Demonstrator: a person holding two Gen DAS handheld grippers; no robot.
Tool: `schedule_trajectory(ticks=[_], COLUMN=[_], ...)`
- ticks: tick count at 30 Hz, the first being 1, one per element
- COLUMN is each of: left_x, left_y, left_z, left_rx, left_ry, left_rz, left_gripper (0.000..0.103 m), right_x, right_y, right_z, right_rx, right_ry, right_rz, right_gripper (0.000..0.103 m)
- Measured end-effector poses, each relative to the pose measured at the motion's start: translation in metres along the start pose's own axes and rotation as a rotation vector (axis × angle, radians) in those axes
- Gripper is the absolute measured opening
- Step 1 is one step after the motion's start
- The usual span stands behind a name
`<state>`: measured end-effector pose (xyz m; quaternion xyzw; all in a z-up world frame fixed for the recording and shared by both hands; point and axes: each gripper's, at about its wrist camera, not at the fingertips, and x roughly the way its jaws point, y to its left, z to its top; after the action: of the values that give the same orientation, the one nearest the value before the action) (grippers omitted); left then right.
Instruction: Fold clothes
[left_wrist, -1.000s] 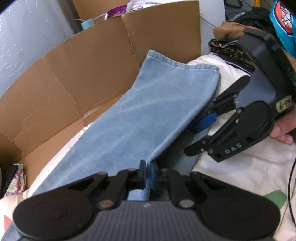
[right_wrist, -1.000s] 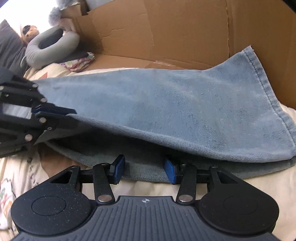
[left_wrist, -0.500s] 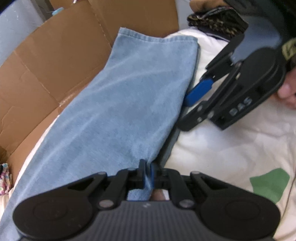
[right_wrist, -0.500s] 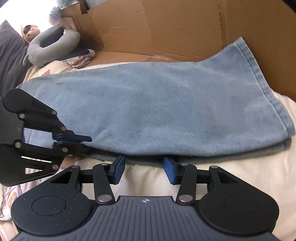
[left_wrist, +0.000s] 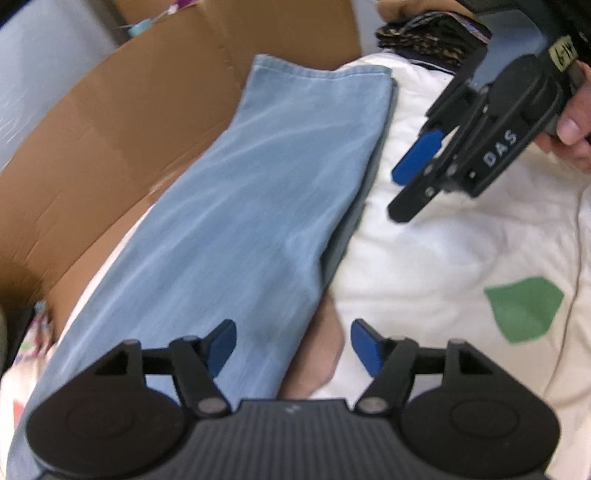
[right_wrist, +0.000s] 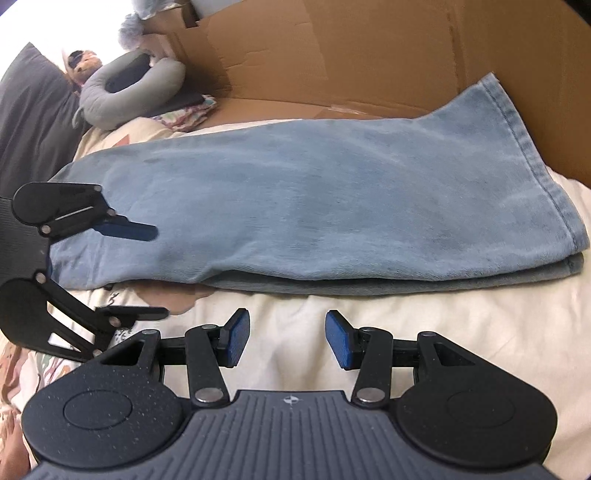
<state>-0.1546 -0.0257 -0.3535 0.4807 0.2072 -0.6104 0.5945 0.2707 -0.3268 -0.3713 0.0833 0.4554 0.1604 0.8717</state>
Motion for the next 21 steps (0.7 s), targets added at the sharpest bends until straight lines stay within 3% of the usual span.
schedule_trajectory(ticks=[3, 12, 21], left_x=[-0.006, -0.017, -0.01], left_y=[0.008, 0.028, 0.038], left_z=[-0.016, -0.058, -0.081], left_rx=[-0.049, -0.178, -0.242], left_ry=[0.017, 0.059, 0.073], left_rz=[0.034, 0.128, 0.148], left_gripper=[0.077, 0.078, 0.079], right_x=[0.001, 0.004, 0.018], right_y=[0.007, 0.025, 0.037], right_z=[0.003, 0.01, 0.011], right_rx=[-0.014, -0.053, -0.075], right_ry=[0.002, -0.001, 0.026], right_rz=[0.007, 0.019, 0.022], right_gripper=[0.052, 0.052, 0.053])
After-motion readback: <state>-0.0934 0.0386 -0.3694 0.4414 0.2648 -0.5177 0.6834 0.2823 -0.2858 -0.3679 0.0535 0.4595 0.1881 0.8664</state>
